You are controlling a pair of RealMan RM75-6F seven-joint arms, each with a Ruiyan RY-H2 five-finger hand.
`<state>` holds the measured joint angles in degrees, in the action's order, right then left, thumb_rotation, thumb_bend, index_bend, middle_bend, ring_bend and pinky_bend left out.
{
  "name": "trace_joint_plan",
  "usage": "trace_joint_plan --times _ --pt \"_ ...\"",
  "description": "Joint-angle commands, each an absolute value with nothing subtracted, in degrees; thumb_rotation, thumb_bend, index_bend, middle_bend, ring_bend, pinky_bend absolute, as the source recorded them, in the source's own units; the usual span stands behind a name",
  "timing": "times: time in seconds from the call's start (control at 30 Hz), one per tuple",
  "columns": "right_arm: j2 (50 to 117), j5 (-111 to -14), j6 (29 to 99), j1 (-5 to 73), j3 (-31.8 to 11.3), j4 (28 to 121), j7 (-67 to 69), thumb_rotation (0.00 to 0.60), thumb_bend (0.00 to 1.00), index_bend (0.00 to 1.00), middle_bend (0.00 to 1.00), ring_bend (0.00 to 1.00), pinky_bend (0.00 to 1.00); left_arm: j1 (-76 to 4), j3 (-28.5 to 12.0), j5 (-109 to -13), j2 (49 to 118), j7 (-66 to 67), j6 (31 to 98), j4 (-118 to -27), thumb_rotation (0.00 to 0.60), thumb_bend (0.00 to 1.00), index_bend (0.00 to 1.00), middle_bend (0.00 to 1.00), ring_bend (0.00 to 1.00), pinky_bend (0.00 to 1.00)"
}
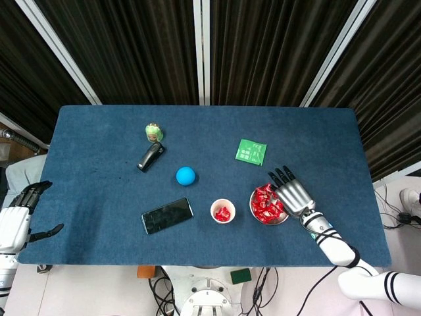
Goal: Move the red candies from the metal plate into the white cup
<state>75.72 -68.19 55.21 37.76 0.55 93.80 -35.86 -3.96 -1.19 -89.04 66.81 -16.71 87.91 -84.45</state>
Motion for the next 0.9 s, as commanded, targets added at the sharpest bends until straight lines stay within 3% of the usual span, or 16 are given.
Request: trace_joint_plan --times 0.03,0.43,0.9 --pt "75.22 -67.36 54.38 37.8 1.08 94.32 -36.95 0.6 0.24 0.35 0.02 0.0 0.0 -3.97 -1.2 -89.05 66.77 -16.72 87.9 -84.46 0.6 0.04 0.15 0.13 0.11 0.23" --pt "77.53 -66.31 53.36 37.9 1.6 91.94 -37.8 0.6 0.23 0.36 0.02 0.0 0.0 -4.15 -1.22 -88.98 66.79 -16.46 87.53 -84.58 0.6 0.04 0.15 0.13 0.11 0.23" --pt "79.6 -67.55 53.48 37.85 1.68 89.9 -37.6 0.6 0.27 0.45 0.03 0.0 0.0 -4.07 -1.16 -88.84 66.79 -16.52 87.45 -84.48 0.6 0.04 0.15 0.13 0.11 0.23"
